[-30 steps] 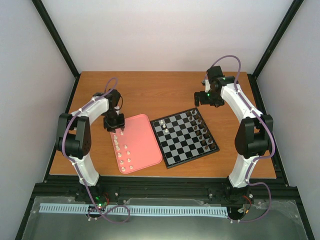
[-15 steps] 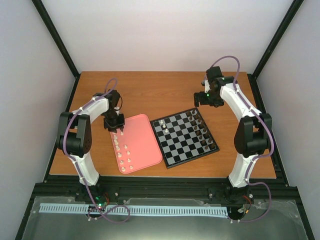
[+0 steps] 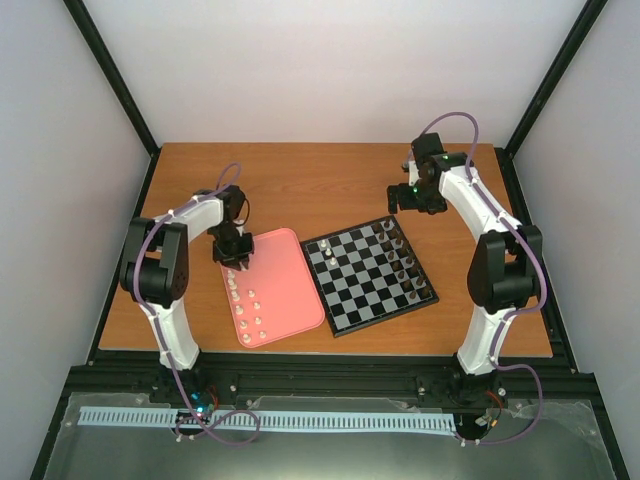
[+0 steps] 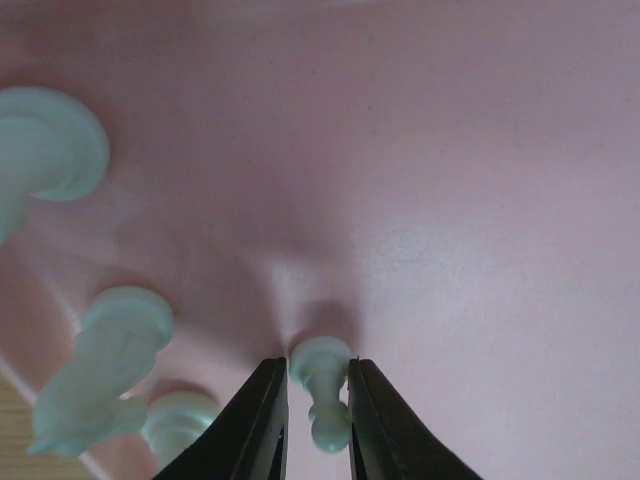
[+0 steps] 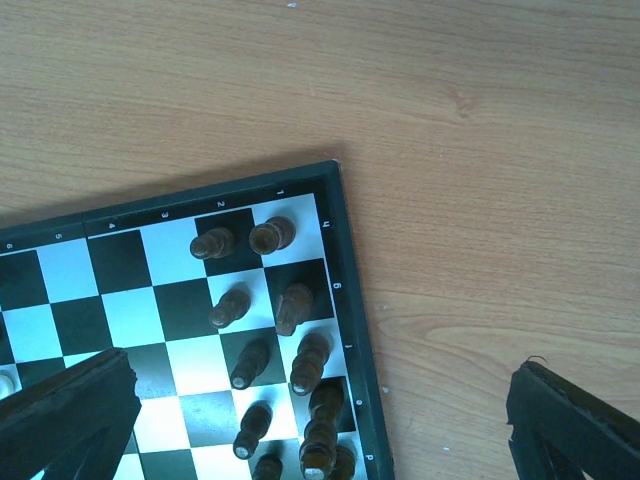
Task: Set up the chess pieces on the board
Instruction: Pick up the chess piece from the storage box.
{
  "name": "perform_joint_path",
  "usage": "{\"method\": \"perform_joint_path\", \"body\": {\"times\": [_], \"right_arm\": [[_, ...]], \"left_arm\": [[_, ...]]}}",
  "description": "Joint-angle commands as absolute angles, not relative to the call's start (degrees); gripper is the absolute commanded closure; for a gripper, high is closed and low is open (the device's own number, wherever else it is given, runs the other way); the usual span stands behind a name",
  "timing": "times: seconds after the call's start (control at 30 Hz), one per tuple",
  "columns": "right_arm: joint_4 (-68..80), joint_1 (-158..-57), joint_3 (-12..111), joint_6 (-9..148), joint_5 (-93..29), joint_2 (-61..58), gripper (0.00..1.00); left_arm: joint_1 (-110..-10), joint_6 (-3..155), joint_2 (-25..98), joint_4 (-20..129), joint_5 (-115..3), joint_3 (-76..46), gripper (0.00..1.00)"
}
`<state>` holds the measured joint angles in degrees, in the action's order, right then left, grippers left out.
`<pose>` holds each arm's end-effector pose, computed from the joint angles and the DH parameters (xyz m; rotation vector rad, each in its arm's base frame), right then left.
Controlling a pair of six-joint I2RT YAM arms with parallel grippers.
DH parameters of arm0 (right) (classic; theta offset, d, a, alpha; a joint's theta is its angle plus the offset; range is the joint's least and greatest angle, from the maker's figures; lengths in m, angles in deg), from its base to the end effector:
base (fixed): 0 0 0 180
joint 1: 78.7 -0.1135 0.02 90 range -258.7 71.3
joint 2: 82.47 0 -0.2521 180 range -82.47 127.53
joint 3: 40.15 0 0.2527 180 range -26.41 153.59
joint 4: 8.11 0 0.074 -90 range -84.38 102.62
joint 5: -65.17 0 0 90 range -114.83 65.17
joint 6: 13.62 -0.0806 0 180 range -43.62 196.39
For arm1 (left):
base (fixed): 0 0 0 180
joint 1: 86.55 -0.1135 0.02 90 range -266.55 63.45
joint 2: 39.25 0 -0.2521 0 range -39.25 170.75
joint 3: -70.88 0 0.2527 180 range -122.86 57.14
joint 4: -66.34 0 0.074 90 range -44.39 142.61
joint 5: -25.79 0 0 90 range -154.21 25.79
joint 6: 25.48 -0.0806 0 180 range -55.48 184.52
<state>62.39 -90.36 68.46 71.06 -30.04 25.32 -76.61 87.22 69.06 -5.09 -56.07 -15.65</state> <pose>0.3935 0.0887 0.2125 -0.1775 2.7919 0.1999 0.3184 -0.0674 0.1055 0.3441 -3.0230 0.1838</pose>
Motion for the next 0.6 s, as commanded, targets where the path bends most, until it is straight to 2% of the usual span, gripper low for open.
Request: {"method": "perform_joint_path", "body": {"times": [0.0,0.57], "right_arm": [[62.08,-90.30,69.83,71.72,-30.28,25.97,0.00],[61.74,-90.30,69.84,71.59,-30.52,26.64,0.00]], "left_arm": [[-75.92,87.13,71.31,-3.92,-55.84,-16.45,0.83],[-74.34,86.44,68.46,-7.13,-56.36,-18.88,0.96]]}}
